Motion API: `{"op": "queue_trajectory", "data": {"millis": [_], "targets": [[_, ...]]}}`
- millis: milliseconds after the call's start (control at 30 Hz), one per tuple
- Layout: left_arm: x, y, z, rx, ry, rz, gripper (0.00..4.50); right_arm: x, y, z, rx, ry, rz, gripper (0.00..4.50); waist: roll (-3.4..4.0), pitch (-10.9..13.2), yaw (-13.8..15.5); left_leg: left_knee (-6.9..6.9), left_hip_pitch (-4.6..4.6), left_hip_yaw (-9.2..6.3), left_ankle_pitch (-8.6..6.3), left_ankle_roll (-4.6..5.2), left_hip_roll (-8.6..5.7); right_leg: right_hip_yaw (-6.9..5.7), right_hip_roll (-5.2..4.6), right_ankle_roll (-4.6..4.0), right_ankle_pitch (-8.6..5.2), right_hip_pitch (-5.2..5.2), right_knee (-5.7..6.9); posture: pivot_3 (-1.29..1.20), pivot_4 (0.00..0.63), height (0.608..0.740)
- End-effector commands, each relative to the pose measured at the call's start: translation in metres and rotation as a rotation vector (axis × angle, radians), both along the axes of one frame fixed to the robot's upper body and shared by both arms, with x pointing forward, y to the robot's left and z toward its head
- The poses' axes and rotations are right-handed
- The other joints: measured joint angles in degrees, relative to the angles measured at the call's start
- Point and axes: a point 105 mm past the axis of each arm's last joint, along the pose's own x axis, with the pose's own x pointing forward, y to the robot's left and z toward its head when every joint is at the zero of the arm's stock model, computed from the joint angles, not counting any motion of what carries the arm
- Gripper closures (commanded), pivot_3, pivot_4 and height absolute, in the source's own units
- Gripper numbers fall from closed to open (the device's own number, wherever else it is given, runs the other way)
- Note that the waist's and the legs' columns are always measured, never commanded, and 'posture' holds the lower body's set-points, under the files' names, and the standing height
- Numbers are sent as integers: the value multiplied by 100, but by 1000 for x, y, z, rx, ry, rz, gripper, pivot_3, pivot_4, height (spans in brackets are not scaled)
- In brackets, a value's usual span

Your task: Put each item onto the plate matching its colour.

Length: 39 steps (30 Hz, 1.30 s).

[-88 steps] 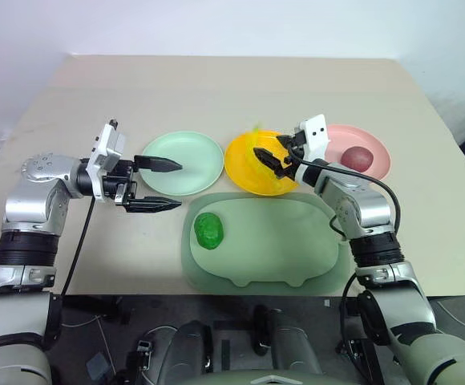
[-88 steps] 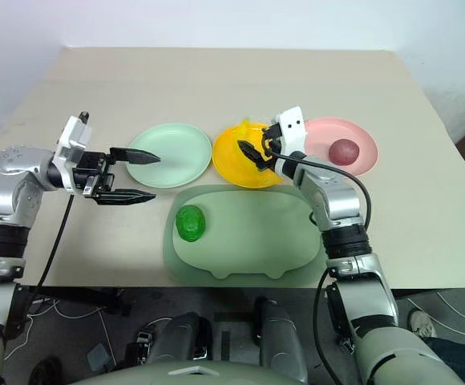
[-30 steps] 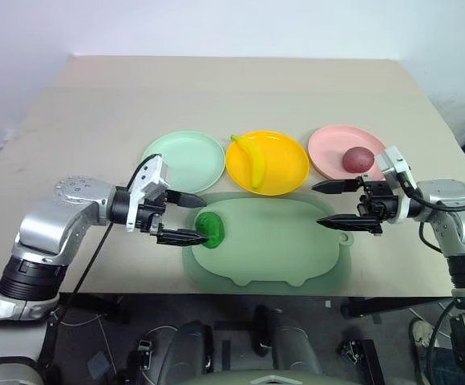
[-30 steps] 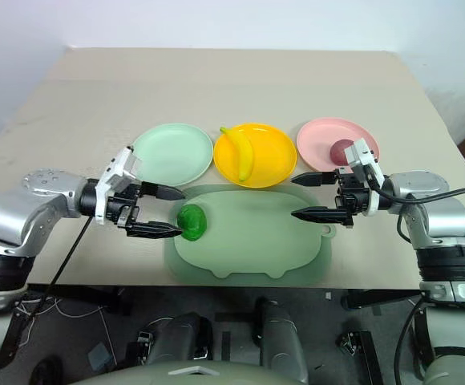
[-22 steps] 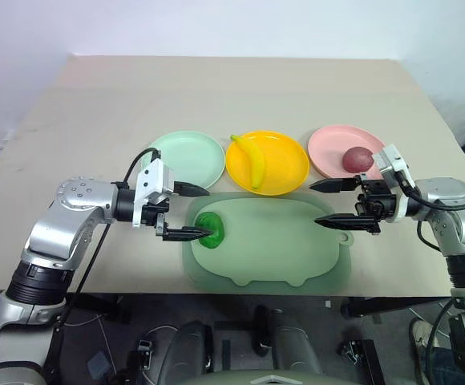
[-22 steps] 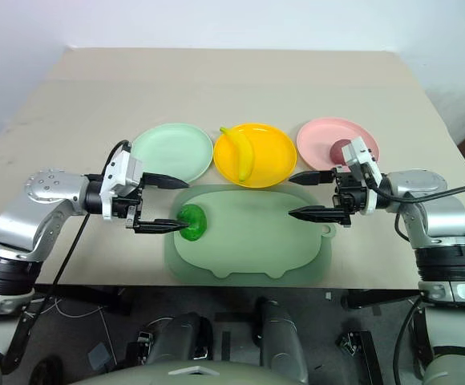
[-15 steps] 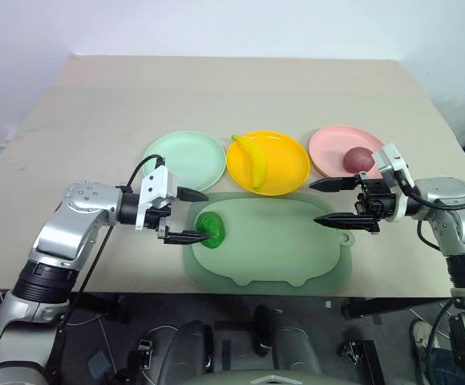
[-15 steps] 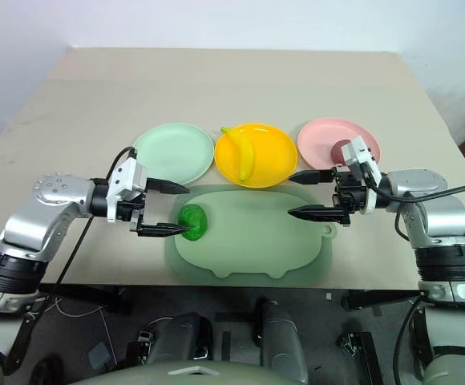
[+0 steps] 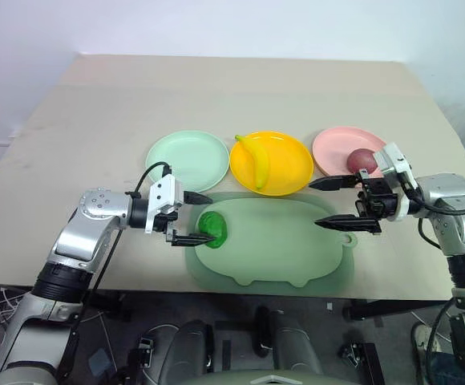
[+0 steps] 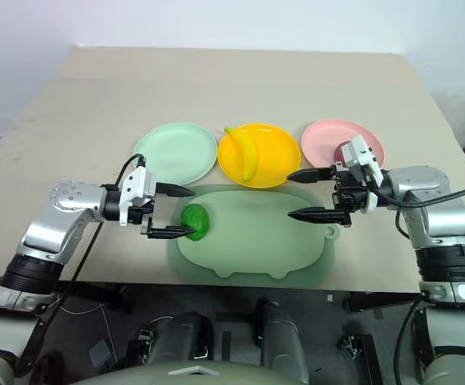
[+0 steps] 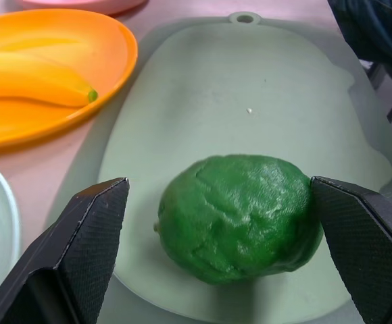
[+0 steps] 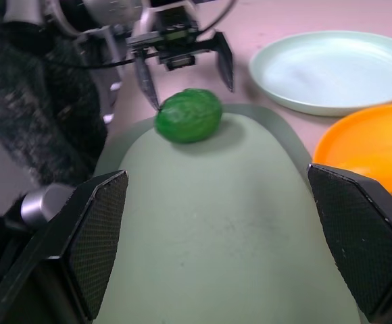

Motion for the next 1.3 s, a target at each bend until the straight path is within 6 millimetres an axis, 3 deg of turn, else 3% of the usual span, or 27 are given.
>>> {"op": "queue_trajectory", "data": {"millis": [33, 233, 500, 700, 900, 1133, 1233, 1300], "targets": [[-1, -3, 4, 2, -33, -22, 0, -3, -11, 6, -37, -63, 6, 52, 0, 0, 0, 0, 1, 0, 0, 0, 0, 0, 0, 0, 0, 1, 0, 0, 150, 740], [-2, -11, 3, -15, -40, -40, 0, -1, -23, 6, -90, -48, -14, 52, 0, 0, -4, 1, 3, 1, 0, 0, 0, 0, 0, 0, 0, 2, 0, 0, 150, 740], [-6, -13, -5, -15, 43, -46, 0, -2, -25, 15, -78, -27, -2, 52, 0, 0, -4, 0, 4, -1, 0, 0, 2, 0, 1, -1, 0, 2, 0, 0, 150, 740], [2, -8, -5, 8, -39, 18, 0, -4, -23, 17, -71, -35, 10, 52, 0, 0, 4, 2, 3, -4, 0, 0, 2, 0, -2, 0, 0, 3, -1, 0, 150, 740], [-8, -7, -9, -25, 204, -40, 0, -4, -20, 20, -57, -34, 16, 52, 0, 0, -2, 2, 4, -3, 0, 0, 3, -1, 0, 0, 0, 3, 0, 0, 150, 740], [8, -7, -7, 2, 93, 53, 0, -3, -19, 22, -54, -21, 15, 52, 0, 0, 1, 2, 3, -5, 0, 0, 2, -1, -1, 0, 0, 3, 0, 0, 150, 740], [14, -4, -10, 44, 34, 91, 533, -2, -19, 25, -47, -23, 10, 0, 0, 0, -1, 2, 4, -5, 0, 0, 2, -1, -1, 0, 0, 3, 0, 0, 150, 740], [13, -3, -11, 43, 38, 87, 1177, -2, -19, 25, -50, -22, 8, 0, 0, 0, -1, 2, 4, -4, 0, 0, 2, -1, -1, 0, 0, 3, 0, 0, 150, 740]]}}
